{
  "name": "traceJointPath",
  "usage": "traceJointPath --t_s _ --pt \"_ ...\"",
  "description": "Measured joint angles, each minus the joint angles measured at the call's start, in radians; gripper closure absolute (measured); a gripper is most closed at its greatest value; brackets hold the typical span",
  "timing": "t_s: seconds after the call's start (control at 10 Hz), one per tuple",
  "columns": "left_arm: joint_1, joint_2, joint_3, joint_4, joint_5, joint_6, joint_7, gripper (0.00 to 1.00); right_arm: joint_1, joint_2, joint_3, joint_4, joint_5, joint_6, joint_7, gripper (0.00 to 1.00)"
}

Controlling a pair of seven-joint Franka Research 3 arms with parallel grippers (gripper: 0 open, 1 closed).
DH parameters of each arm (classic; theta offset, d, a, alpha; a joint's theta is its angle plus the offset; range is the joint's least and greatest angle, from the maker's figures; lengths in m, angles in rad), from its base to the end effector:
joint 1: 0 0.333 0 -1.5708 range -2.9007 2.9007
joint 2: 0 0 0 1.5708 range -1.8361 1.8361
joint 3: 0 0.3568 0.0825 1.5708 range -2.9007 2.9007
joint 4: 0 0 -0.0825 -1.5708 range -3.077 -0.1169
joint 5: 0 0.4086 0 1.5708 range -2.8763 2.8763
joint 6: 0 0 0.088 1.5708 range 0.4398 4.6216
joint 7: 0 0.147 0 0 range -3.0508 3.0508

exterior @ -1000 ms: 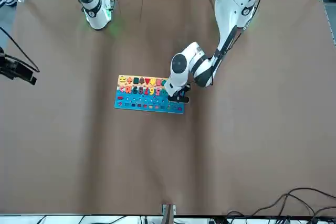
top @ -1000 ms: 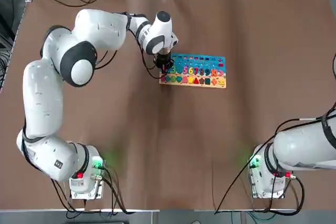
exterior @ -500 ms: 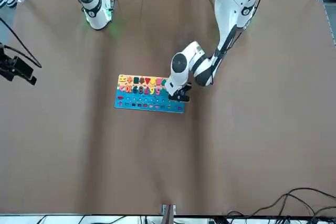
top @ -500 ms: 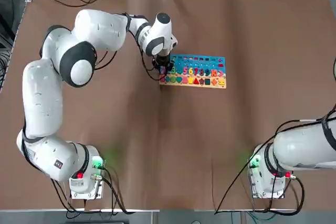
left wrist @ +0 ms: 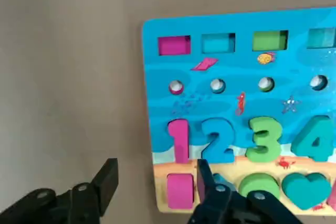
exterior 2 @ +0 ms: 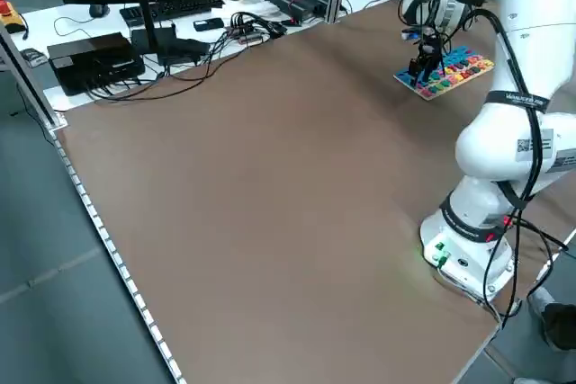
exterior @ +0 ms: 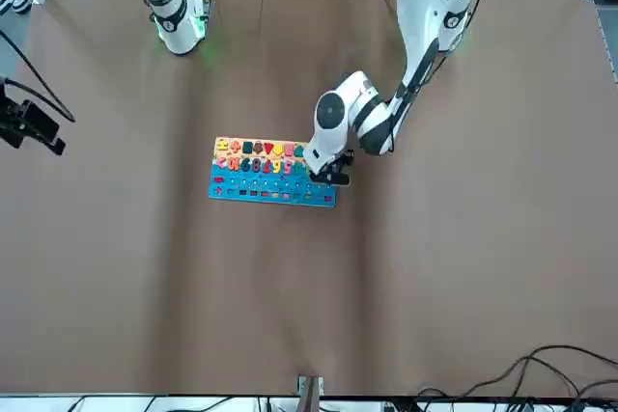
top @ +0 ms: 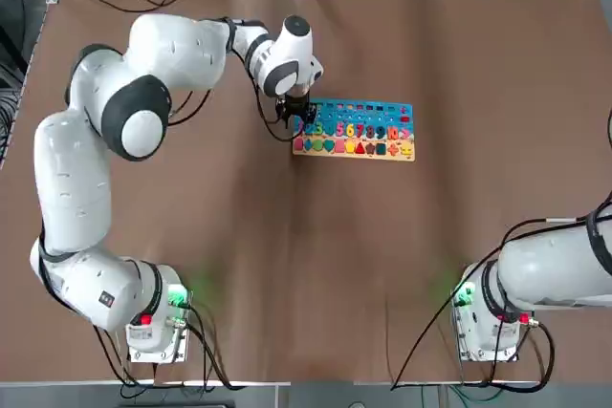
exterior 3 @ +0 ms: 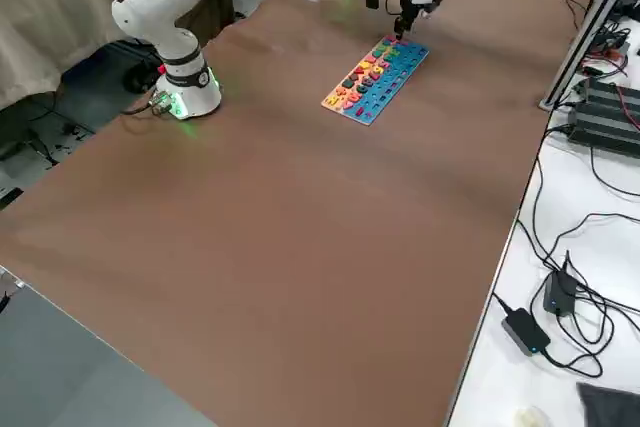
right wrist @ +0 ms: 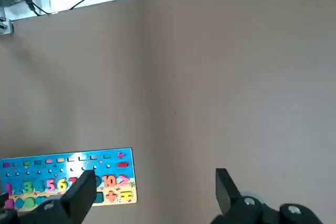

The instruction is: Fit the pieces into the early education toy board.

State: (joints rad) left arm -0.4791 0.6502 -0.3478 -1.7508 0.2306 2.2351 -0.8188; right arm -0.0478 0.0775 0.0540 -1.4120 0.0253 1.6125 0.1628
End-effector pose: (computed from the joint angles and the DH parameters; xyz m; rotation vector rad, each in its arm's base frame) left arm 0.4859 -0.4856 0.1832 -3.0731 0.1674 0.1677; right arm 0.6157 0.0060 0.6628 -3.0868 0.2421 -0.1863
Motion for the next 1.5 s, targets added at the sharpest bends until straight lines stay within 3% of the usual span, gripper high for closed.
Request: traceJointPath --t_s 0.4,0.7,1.1,1.5 --pt "0.01 -0.072 0.0 -0.006 0.0 -0.025 0.0 0.11 0.006 0.004 -0.004 -0.005 0.0 -0.005 0.001 0.0" --pt "0.078 -0.167 0.002 0.007 0.0 -0.051 0.041 0.0 0.017 0.032 -0.002 -0.016 0.0 -0.004 0.001 0.0" --pt "0.283 -0.344 -0.001 0.078 -0.045 -0.203 0.118 0.0 0.022 0.03 -0.002 -0.013 -0.002 0.004 0.001 0.0" --pt "0.438 -0.538 -0.001 0.108 -0.139 -0.384 0.353 0.0 0.033 0.01 0.0 -0.012 -0.002 0.004 0.001 0.0"
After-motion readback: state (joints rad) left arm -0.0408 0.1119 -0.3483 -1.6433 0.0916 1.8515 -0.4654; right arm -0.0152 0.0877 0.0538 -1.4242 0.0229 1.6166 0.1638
